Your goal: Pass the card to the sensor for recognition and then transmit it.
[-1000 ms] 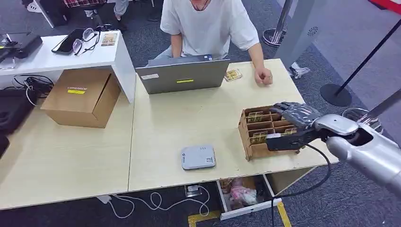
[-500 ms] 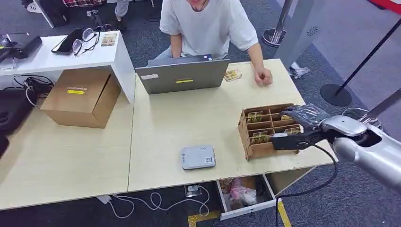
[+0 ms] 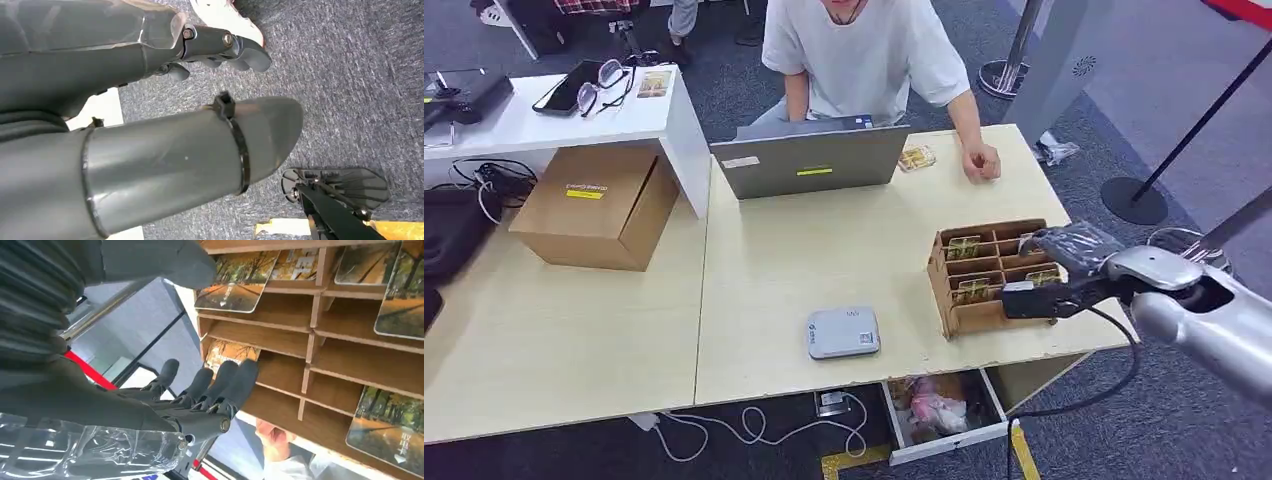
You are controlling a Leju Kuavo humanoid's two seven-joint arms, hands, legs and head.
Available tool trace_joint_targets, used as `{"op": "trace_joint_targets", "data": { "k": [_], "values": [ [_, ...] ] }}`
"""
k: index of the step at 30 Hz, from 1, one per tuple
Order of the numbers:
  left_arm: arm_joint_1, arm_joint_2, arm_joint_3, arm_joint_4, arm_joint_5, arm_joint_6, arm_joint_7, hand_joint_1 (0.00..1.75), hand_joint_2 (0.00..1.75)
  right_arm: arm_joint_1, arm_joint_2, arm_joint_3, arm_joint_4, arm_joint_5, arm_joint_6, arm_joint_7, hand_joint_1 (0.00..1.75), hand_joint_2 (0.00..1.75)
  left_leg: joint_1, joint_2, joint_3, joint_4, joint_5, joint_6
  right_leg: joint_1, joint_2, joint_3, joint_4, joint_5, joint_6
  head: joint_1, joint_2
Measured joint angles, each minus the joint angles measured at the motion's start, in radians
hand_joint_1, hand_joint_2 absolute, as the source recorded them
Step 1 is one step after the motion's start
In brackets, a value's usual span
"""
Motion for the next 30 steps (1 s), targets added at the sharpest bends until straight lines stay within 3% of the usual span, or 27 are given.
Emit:
{"op": "trace_joint_targets", "data": {
  "k": [2,6,8,11,13,14,15,17,30],
  "values": [
    [0.000,0.000,0.000,0.000,-0.003,-0.001,-0.001,0.00,0.00,0.002,0.000,0.000,-0.001,0.000,-0.001,0.000,0.91,1.75,0.000,0.000,0.000,0.000,0.000,0.000,0.000,0.000,0.000,0.000,0.000,0.000,0.000,0.000],
    [0.000,0.000,0.000,0.000,-0.008,-0.002,-0.001,0.00,0.00,0.010,0.000,0.001,-0.002,0.000,-0.004,0.003,0.59,1.75,0.000,0.000,0.000,0.000,0.000,0.000,0.000,0.000,0.000,0.000,0.000,0.000,0.000,0.000],
    [0.000,0.000,0.000,0.000,-0.012,-0.003,-0.001,0.00,0.00,0.015,0.000,0.001,-0.002,0.000,-0.005,0.003,0.54,1.75,0.000,0.000,0.000,0.000,0.000,0.000,0.000,0.000,0.000,0.000,0.000,0.000,0.000,0.000],
    [0.000,0.000,0.000,0.000,-0.017,-0.003,-0.001,0.00,0.00,0.021,0.000,0.002,-0.002,0.000,-0.008,0.003,0.58,1.75,0.000,0.000,0.000,0.000,0.000,0.000,0.000,0.000,0.000,0.000,0.000,0.000,0.000,0.000],
    [0.000,0.000,0.000,0.000,-0.019,-0.004,-0.001,0.00,0.00,0.024,0.001,0.003,0.000,0.001,-0.008,0.003,0.79,1.75,0.000,0.000,0.000,0.000,0.000,0.000,0.000,0.000,0.000,0.000,0.000,0.000,0.000,0.000],
    [0.000,0.000,0.000,0.000,-0.021,-0.004,-0.001,0.00,0.00,0.025,0.002,0.003,0.002,0.002,-0.008,0.003,0.80,1.75,0.000,0.000,0.000,0.000,0.000,0.000,0.000,0.000,0.000,0.000,0.000,0.000,0.000,0.000],
    [0.000,0.000,0.000,0.000,-0.021,-0.005,-0.001,0.00,0.00,0.027,0.003,0.003,0.003,0.002,-0.009,0.003,0.79,1.75,0.000,0.000,0.000,0.000,0.000,0.000,0.000,0.000,0.000,0.000,0.000,0.000,0.000,0.000],
    [0.000,0.000,0.001,0.000,-0.021,-0.006,-0.001,0.00,0.00,0.028,0.008,0.005,0.009,0.004,-0.009,0.003,0.58,1.75,0.000,0.000,0.000,0.000,0.000,0.000,0.000,0.000,0.000,0.000,0.000,0.000,0.000,0.000],
    [-0.001,0.000,0.009,0.000,-0.024,-0.008,-0.003,0.00,0.00,0.026,0.044,0.029,0.052,0.015,-0.011,-0.002,0.63,1.75,0.000,0.000,0.000,0.000,0.000,0.000,0.000,0.000,0.000,0.000,0.000,0.000,0.000,0.000]
  ]
}}
